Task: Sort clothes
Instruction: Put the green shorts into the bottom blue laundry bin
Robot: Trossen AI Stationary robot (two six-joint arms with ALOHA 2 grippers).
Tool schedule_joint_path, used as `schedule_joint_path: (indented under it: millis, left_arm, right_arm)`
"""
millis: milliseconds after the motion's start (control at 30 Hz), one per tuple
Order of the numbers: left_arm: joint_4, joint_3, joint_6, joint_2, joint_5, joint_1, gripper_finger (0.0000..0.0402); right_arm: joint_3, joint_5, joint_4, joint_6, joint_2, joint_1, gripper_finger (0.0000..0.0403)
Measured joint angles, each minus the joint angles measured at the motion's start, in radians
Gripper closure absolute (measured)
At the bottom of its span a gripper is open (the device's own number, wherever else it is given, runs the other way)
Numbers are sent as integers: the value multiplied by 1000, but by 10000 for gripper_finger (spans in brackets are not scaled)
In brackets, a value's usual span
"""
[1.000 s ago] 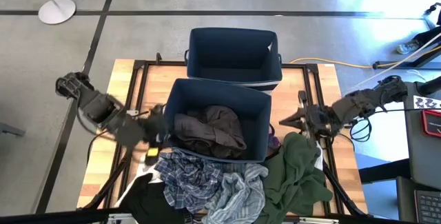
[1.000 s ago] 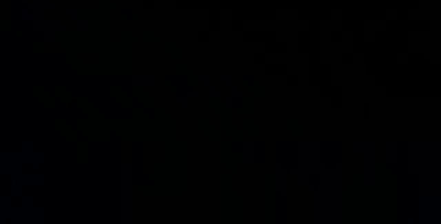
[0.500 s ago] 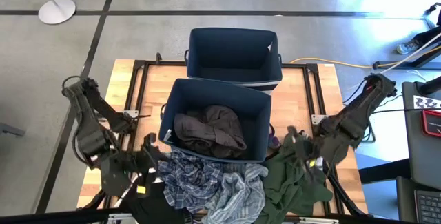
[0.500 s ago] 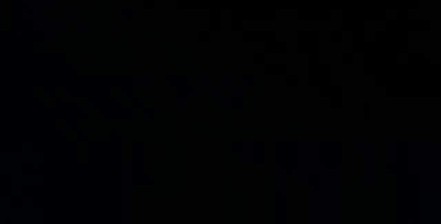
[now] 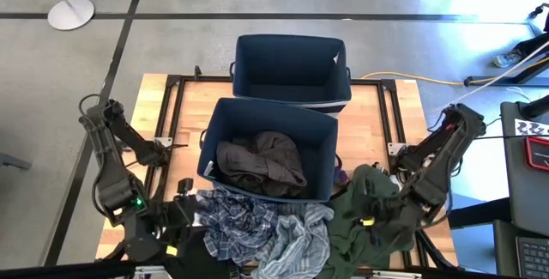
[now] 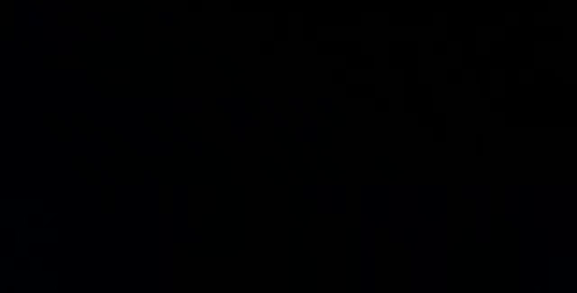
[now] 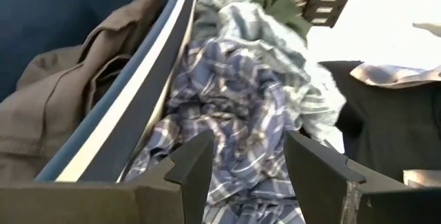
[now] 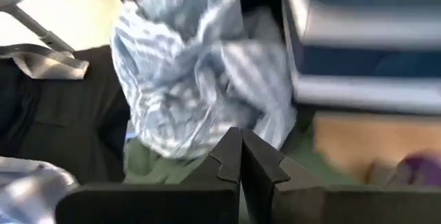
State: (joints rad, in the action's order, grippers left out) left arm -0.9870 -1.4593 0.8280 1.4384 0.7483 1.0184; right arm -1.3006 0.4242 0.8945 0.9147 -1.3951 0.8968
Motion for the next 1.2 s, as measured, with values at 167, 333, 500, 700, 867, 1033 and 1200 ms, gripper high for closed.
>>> schedule_joint_path:
  millis: [167, 333, 500, 700, 867, 1033, 1200]
  left_arm:
    - [5, 0, -17, 0, 5, 27, 234]
    - [6, 0, -14, 0, 5, 48, 234]
    - [2, 0, -16, 0, 5, 72, 234]
    - [2, 0, -19, 0, -12, 99, 234]
    - [1, 0, -8, -1, -30, 121, 234]
    - [0, 0, 3, -1, -31, 136, 234]
    - [-2, 0, 3, -1, -31, 137, 234]
  right_arm:
    - [0, -74, 55, 163, -81, 7, 395]
    - [0, -111, 109, 243, -131, 7, 395]
    - [0, -145, 165, 380, -141, -29, 388]
    - [1, -256, 180, 468, -139, -81, 315]
    - [1, -272, 181, 504, -139, -88, 225]
    - [1, -318, 166, 603, -140, -86, 141]
    - [1, -366, 171, 672, -174, -85, 103]
